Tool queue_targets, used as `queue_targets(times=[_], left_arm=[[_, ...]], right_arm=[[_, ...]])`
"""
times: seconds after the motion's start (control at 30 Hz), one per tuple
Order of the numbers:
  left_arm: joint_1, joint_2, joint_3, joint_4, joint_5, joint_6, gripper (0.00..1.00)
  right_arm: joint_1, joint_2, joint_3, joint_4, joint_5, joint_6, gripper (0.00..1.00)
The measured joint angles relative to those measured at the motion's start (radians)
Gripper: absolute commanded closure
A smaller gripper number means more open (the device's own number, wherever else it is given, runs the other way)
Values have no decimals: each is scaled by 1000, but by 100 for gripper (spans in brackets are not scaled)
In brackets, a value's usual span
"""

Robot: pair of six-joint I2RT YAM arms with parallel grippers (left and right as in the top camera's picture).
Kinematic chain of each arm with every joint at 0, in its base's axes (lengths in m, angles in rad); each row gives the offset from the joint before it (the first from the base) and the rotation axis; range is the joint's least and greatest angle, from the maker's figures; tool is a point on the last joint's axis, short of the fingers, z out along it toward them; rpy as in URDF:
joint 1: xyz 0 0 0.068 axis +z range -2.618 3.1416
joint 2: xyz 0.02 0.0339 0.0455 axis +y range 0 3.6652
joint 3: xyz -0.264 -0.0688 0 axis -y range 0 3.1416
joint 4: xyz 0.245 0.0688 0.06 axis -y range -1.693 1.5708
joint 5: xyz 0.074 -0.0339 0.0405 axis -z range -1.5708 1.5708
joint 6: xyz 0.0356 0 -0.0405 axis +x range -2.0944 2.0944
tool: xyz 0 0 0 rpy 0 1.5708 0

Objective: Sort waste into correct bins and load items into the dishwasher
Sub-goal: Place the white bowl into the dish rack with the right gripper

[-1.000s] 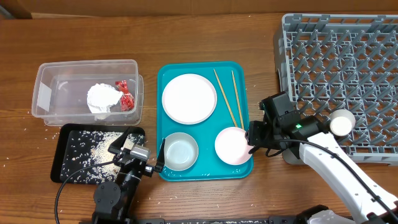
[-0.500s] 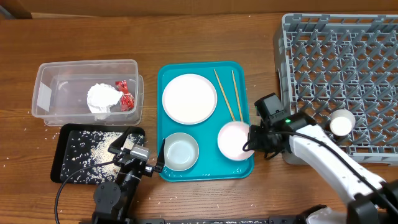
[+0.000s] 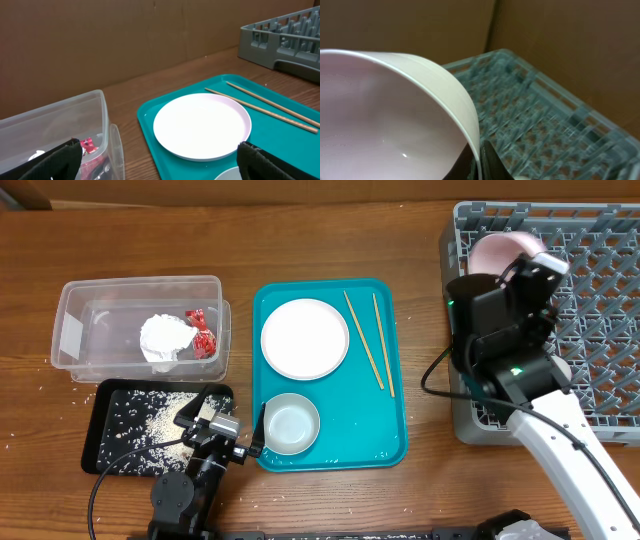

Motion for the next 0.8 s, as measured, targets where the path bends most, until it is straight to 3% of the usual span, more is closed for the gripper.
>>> queue_targets(times=[0.3,0.8], left_arm=[[0,0,0,0,0,0,0],[0,0,0,0,0,0,0]], right_arm=[[-177,138,0,-161,116,-111,96],[-142,335,-5,-290,20,-124,96]])
